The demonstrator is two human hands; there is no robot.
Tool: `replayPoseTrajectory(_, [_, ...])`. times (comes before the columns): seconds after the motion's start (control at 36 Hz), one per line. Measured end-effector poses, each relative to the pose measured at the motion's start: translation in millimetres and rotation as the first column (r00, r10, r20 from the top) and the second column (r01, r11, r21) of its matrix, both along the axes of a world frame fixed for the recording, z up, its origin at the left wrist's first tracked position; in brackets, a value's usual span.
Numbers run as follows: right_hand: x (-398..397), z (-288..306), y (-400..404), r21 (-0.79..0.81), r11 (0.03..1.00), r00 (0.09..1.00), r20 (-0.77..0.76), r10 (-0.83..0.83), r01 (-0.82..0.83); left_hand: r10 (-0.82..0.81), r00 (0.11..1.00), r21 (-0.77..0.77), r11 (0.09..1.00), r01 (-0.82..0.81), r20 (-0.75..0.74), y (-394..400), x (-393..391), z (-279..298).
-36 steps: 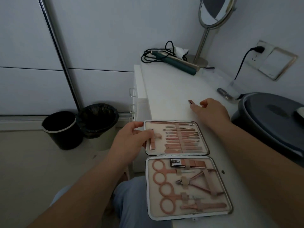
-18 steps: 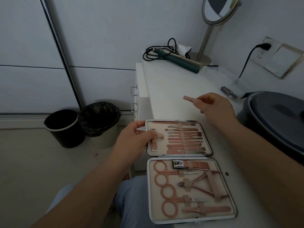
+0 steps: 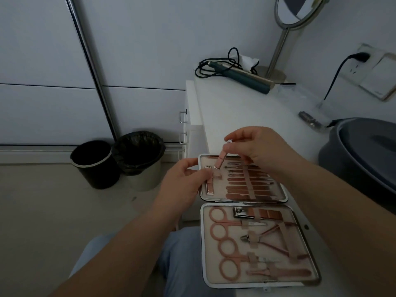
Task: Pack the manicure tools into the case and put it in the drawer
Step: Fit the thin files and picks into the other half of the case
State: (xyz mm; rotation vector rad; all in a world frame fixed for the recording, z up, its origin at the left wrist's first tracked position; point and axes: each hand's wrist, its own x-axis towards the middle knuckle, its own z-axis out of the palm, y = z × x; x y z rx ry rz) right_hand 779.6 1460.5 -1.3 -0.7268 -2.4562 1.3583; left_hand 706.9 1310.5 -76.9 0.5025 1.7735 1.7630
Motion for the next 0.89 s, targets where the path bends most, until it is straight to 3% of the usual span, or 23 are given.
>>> replayPoseTrajectory(0.28, [-13,2,-7,0.039,0.997,0.988,0.137,0.065,-0.071,0.009,1.000,-0.001,1.000,-0.009,-0.017,-1,0,-1])
replayPoseTrajectory(0.56, [-18,0,-5,0.019,0.997,0.986,0.148,0.071,-0.075,0.012,1.000,0.009,1.000,-0.012,-0.005,-1,1,-1])
replayPoseTrajectory(0.89, [-19,6,-2,0.018,0.989,0.954,0.268,0.135,-0.145,0.007,1.000,0.002,1.000,-0.007,-0.010,-2,0,-3])
